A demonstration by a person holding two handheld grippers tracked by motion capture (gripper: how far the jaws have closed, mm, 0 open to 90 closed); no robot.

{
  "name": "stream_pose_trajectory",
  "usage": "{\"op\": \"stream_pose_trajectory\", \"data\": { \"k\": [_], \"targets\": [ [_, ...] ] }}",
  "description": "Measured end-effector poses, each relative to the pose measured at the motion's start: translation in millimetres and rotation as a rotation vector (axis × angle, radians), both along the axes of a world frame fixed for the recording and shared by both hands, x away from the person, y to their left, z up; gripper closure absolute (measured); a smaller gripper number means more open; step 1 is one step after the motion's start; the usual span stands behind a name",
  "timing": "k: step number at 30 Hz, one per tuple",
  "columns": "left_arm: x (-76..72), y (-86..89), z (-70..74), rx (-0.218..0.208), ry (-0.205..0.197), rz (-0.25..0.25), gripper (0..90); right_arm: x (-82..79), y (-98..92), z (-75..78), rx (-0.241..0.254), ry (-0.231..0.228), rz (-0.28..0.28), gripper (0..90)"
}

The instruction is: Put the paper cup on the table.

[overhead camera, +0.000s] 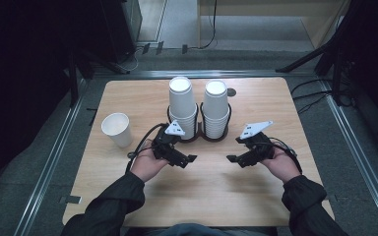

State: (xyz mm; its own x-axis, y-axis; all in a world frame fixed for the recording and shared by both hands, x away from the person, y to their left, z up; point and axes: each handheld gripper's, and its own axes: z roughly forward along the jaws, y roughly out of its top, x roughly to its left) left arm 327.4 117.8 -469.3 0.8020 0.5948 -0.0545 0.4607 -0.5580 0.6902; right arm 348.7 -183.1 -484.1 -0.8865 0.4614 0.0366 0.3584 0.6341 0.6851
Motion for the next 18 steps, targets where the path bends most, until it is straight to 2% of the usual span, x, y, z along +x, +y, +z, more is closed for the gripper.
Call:
{"op": "stream_pose_trajectory", "data": {
  "k": [18],
  "targets": [
    [0.2,1.5,-1.4,0.007,-0.002,-0.007,0.0,-0.5,1.2,-0.2,-0.006,-0.003,0.006,22.0]
  ]
}}
